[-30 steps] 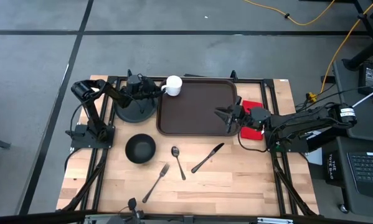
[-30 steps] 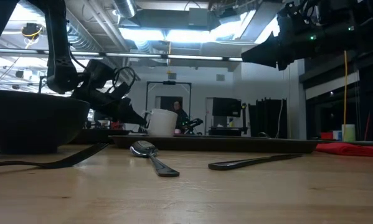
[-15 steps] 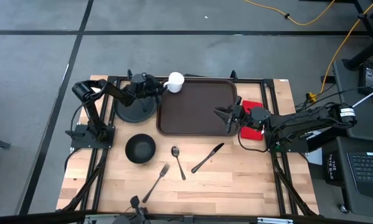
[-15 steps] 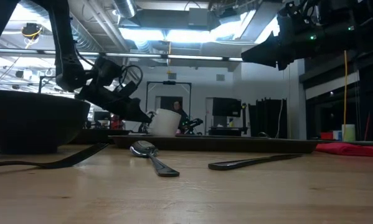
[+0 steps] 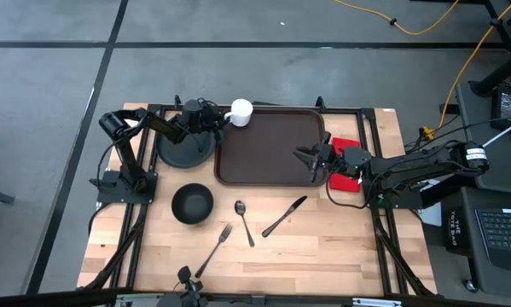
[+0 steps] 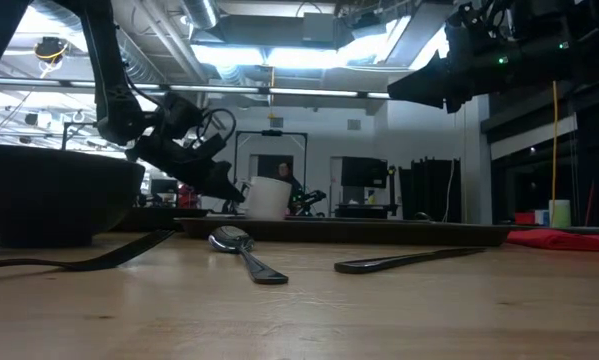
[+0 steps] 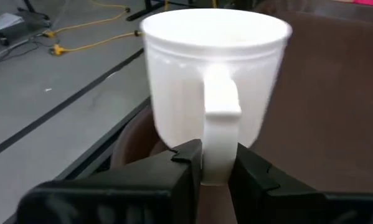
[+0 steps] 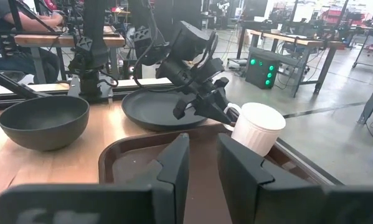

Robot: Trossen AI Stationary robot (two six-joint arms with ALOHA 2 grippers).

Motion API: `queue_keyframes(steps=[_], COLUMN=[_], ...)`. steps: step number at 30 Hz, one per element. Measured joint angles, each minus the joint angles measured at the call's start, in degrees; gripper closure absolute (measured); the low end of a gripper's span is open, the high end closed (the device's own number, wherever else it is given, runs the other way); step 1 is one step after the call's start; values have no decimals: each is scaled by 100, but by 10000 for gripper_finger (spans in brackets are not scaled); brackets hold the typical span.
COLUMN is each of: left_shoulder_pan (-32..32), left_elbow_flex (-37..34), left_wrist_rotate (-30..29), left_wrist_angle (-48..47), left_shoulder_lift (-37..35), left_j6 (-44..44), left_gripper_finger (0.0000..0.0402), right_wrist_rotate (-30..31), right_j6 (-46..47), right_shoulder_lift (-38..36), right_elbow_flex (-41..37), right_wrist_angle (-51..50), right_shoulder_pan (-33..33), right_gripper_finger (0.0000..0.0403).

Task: Set up tray
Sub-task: Put the white mug on the top left of the brown tray

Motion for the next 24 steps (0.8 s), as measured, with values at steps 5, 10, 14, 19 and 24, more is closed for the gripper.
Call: queue_keyframes(steps=[5,10,14,19,24], left_shoulder_pan=[2,6,1,7,2], left_elbow_flex=[0,-2,-2,-2,-2], left_wrist_rotate=[-111,-443,-468,-803,-792], left_wrist_angle=[13,16,17,69,268], left_shoulder_lift=[0,0,0,0,0], left_j6=[0,2,3,37,176], left_gripper_finger=[334,318,301,285,281], right_wrist_rotate=[-2,-2,-2,-2,-2], right_j6=[-2,-2,-24,-24,-24], right_shoulder_lift=[0,0,0,0,0], right_elbow_flex=[0,0,0,0,0], right_wrist_angle=[-15,-19,-23,-26,-28], right_shoulder_pan=[-1,0,-1,0,-1], right_gripper_finger=[316,316,316,316,316])
